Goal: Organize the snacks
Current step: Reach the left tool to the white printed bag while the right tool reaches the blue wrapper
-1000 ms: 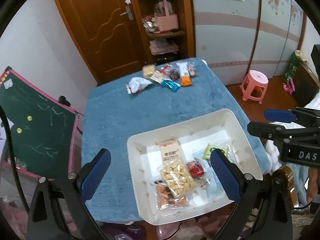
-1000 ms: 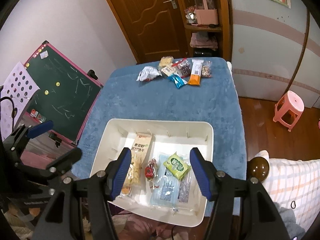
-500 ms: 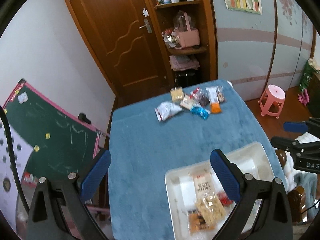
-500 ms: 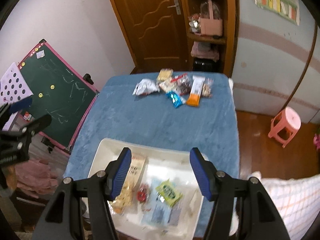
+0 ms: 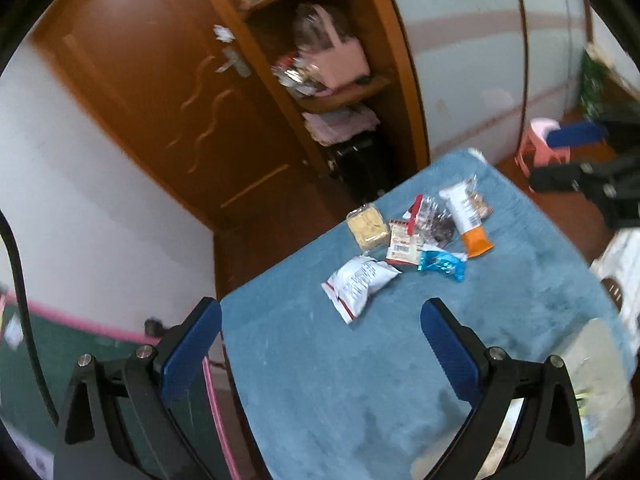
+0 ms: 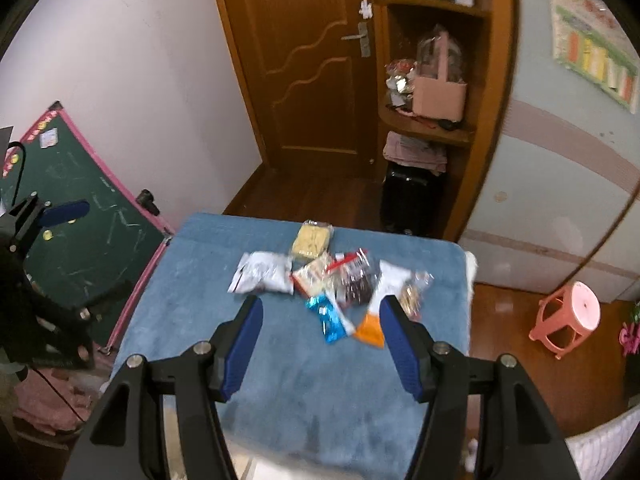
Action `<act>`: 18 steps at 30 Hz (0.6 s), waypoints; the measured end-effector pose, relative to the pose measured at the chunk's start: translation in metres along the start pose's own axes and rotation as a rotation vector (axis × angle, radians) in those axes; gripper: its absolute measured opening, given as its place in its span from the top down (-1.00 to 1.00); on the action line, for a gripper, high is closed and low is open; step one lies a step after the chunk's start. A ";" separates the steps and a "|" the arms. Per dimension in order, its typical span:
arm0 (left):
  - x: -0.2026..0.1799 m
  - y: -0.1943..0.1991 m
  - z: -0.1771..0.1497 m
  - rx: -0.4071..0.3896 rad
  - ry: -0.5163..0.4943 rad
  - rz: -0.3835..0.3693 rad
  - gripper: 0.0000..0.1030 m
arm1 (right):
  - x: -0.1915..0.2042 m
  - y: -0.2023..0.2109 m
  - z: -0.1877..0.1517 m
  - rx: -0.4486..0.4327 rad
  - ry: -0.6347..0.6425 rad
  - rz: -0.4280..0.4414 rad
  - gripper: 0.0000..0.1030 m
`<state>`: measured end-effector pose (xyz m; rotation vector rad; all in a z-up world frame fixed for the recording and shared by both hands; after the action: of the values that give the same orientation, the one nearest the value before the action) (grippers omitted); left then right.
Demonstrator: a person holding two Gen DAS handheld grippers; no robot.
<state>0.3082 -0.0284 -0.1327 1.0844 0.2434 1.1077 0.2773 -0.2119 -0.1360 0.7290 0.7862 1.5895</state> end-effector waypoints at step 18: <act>-0.023 -0.258 -0.022 0.311 -0.133 -0.223 -0.93 | 0.014 -0.257 -0.056 0.405 0.146 0.039 -0.18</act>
<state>0.4374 -0.0405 -0.3579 1.3659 0.4308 0.8102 0.3767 -0.1745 -0.3775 0.9274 1.2289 1.5474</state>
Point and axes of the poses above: each gripper's, at about its wrist camera, not at the fingertips, and y roughly against the way its jaws point, x to its left, z to its top, the point moved 3 cm from there along -y, roughly the way its jaws point, and after that the axes turned 3 degrees about -z, right-handed, at the moved point
